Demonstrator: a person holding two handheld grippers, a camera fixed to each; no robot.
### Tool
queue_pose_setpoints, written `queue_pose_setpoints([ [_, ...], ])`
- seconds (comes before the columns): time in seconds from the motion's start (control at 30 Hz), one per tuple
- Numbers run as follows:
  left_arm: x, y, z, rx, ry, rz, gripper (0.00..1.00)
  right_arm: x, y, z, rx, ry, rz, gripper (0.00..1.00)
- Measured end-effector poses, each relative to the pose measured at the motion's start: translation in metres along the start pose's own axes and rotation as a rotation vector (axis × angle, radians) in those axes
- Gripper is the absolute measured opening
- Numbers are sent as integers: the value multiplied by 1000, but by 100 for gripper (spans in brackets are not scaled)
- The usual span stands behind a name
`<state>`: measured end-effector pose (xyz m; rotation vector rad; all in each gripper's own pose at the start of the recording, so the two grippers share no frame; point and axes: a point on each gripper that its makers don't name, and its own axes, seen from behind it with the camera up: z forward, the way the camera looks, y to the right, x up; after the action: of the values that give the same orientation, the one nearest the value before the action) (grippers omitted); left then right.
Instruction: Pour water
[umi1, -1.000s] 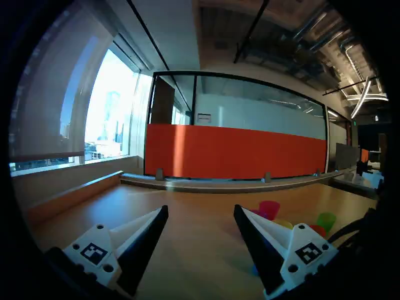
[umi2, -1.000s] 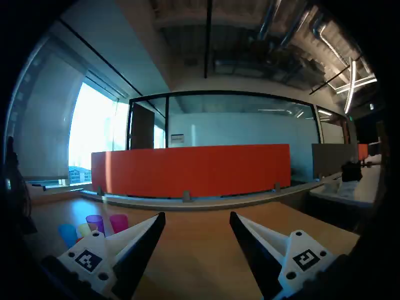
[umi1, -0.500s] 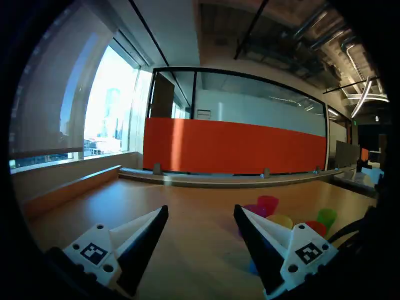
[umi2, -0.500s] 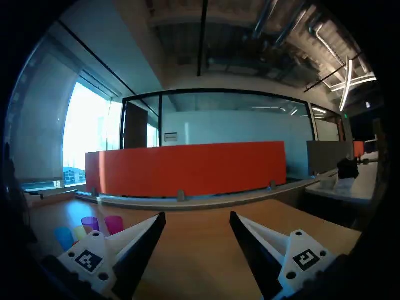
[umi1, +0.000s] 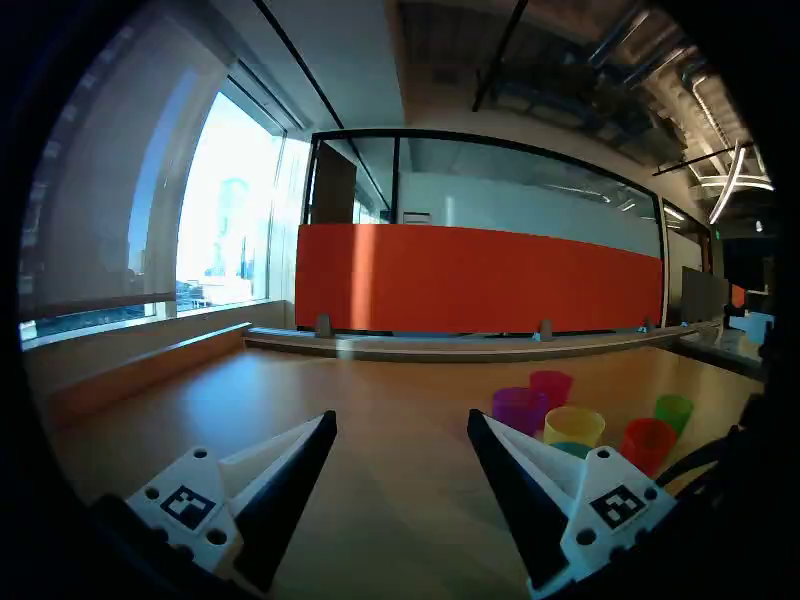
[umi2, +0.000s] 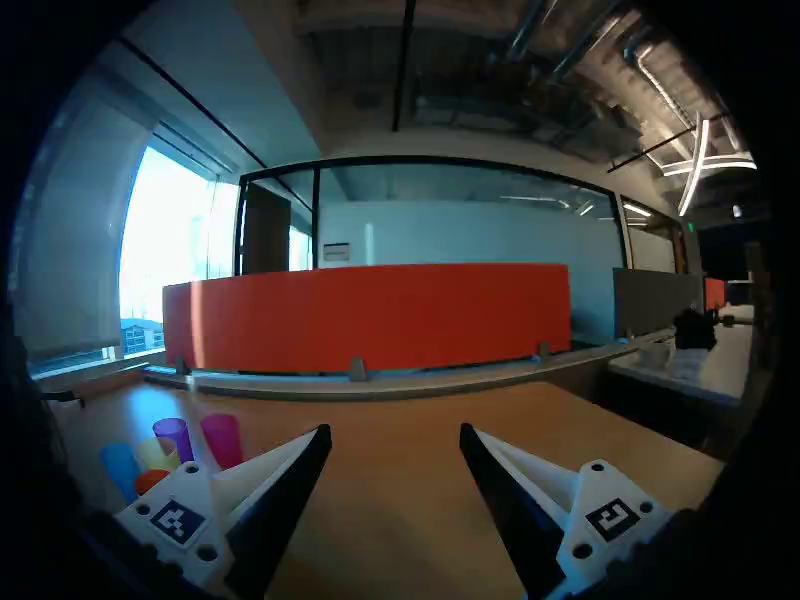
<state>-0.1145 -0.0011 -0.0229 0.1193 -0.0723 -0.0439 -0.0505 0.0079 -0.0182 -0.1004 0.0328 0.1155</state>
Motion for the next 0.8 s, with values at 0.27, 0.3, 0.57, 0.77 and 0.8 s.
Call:
queue_pose_setpoints([
  [0.27,-2,-2,7,9,15,18,97,-6,2,3,-7,-15,18,100],
  [0.3,-1,-2,7,10,18,23,97,-7,2,3,-8,-16,17,100],
  [0.57,0,2,4,8,42,45,97,-7,2,3,-9,-16,9,100],
  [0.77,-1,4,3,-2,43,44,97,-9,0,4,-6,-20,13,99],
  [0.8,-1,4,3,-3,43,45,97,-9,0,4,-5,-20,12,99],
])
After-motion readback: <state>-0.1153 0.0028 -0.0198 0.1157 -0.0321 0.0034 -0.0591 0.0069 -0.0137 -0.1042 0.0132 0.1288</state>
